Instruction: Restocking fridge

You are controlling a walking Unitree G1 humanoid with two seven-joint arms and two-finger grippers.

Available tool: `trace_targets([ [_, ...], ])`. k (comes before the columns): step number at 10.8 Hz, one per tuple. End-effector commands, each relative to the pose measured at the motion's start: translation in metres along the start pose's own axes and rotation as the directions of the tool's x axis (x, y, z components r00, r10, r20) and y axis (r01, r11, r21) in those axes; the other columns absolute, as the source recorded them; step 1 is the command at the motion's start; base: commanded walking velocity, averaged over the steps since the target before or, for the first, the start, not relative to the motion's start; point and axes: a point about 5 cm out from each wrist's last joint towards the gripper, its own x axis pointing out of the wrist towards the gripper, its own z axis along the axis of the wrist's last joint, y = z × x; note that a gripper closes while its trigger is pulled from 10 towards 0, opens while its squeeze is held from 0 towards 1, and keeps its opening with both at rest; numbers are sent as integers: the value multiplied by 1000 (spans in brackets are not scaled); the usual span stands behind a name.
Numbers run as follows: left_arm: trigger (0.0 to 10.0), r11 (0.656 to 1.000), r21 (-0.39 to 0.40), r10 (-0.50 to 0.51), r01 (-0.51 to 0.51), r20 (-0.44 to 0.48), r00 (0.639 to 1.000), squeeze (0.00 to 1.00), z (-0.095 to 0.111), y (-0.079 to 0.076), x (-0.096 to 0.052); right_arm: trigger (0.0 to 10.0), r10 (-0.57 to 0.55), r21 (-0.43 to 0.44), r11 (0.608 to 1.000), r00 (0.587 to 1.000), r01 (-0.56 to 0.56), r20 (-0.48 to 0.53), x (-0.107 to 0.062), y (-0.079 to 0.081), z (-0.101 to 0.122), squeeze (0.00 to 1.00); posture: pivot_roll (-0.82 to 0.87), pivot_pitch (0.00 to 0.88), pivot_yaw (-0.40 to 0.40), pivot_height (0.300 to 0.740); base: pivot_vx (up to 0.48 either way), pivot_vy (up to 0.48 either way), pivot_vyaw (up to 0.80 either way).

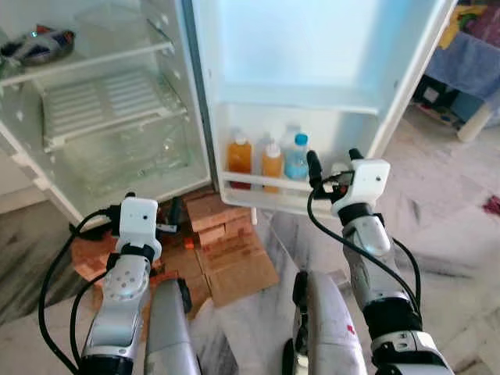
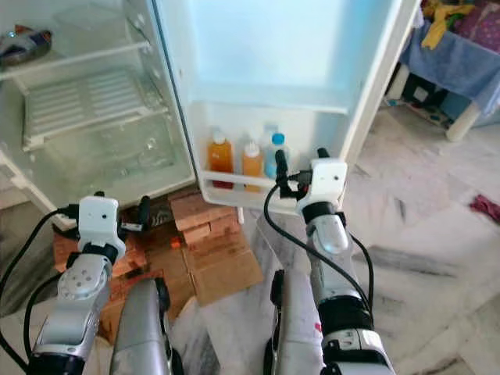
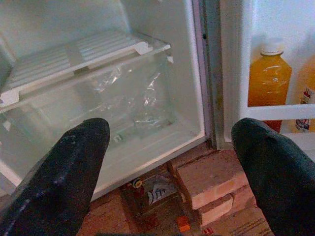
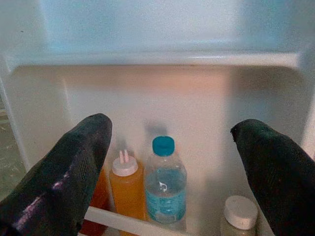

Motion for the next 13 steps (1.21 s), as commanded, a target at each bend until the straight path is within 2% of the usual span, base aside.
trace_targets([
  [1,10000,1000,12,-1,1,-4,1000,0,-1,2,0,10000,3,-1,1000,1000,-3,15,2,1,5,0,94,0,20,541,0,0,0],
  [9,10000,1000,11,-3,3,6,1000,0,-2,2,3,10000,-7,5,1000,1000,7,2,1,1,8,0,91,0,23,546,0,0,0],
  [10,10000,1000,7,-24,24,36,999,0,-1,-5,12,10000,23,14,1000,1000,-23,-16,-12,8,13,0,76,0,36,546,0,0,0],
  [11,10000,1000,4,-23,23,38,999,0,-2,-6,10,10000,7,-29,1000,1000,-7,26,-17,9,17,0,84,0,25,560,0,0,0],
  [12,10000,1000,2,-17,17,35,999,0,-3,-4,9,10000,-78,6,997,997,78,14,-19,4,15,0,75,0,26,580,0,0,0],
  [13,10000,1000,3,-25,25,36,999,0,-4,-5,9,10000,-105,8,994,994,105,-2,-21,-1,14,0,66,0,30,599,0,0,0],
])
